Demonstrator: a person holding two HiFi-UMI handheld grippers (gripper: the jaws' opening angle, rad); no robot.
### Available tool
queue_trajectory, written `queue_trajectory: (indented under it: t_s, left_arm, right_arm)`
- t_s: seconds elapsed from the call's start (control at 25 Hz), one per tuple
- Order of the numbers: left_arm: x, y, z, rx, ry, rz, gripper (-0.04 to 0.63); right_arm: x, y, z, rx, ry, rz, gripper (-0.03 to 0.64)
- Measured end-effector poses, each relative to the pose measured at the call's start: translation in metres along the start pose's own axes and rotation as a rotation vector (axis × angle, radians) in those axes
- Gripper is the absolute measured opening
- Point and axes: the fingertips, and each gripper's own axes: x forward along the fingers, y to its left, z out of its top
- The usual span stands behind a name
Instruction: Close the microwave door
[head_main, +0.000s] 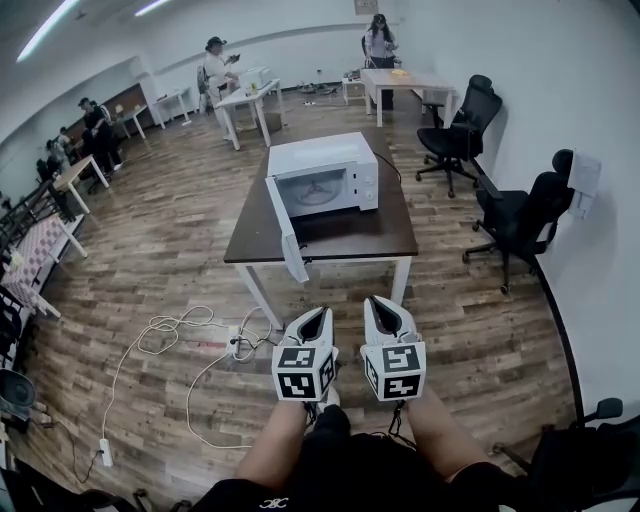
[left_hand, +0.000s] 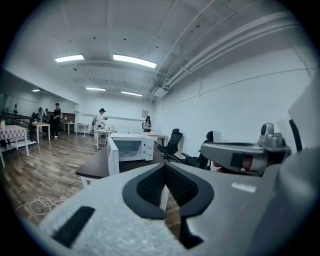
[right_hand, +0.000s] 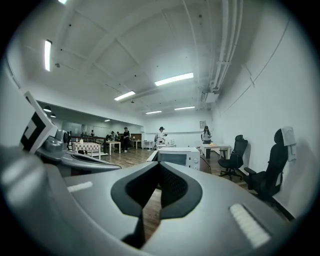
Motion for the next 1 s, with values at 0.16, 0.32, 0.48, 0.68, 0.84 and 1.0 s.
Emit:
queue_trajectory:
  t_s: [0.16,0.32,0.48,0.68,0.84,1.0]
  left_arm:
    - [0.015,0.021,0.004,-0.008,-0.008,0.013,0.011]
    - [0.038,0.046,0.010,-0.018,-0.008,0.018,0.011]
    - [0.061,0.068,0.022,-0.024,-0.009,0.011,0.011]
    - [0.094,0.094,0.038,-0.028,-0.010,-0.004,0.011]
    - [0.115,0.119,0.042,-0.039,-0.009,-0.020,0.011]
    - [0.137,0.145,0.047,-0.048,-0.001,-0.026,0.011]
  right_arm:
    - [0.025,0.002,-0.001,0.011,0.011,0.019,0.009]
    - [0.056,0.001,-0.001,-0.003,0.019,0.023,0.008]
    - [0.088,-0.002,0.006,-0.020,0.028,0.017,0.009]
    - [0.130,-0.012,0.015,-0.016,0.039,0.004,0.009]
    - [0.166,-0.011,0.009,0.007,0.072,0.013,0.009]
    - [0.202,-0.008,0.010,-0.001,0.090,0.017,0.009]
